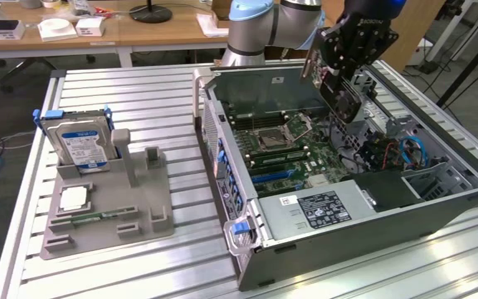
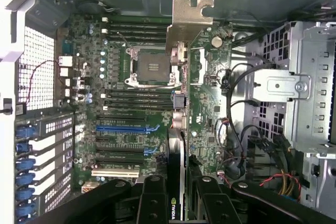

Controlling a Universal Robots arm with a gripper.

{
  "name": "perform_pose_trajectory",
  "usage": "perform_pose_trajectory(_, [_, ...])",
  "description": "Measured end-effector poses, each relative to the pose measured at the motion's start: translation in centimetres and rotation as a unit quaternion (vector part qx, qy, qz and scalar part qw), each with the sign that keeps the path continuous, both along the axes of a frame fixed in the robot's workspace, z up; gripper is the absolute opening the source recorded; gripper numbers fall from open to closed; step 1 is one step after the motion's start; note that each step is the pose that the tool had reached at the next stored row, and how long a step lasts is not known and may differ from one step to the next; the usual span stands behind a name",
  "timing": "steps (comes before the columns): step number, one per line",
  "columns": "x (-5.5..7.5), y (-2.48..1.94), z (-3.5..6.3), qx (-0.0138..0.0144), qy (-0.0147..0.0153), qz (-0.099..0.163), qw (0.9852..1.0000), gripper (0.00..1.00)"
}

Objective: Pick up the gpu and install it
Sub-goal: 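Insert the gpu into the slot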

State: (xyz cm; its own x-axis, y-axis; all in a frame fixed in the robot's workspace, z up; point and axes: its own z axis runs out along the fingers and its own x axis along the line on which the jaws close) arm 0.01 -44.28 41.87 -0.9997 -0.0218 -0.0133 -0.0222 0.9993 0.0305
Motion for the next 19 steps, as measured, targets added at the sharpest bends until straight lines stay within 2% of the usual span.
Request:
perform_pose_trajectory(11, [0.00, 0.00, 0.00, 0.0000, 0.0000, 0.036, 0.9993, 0.26])
perform_pose_trajectory(19, [0.00, 0.00, 0.00, 0.0000, 0.0000, 0.066, 0.9978, 0.26])
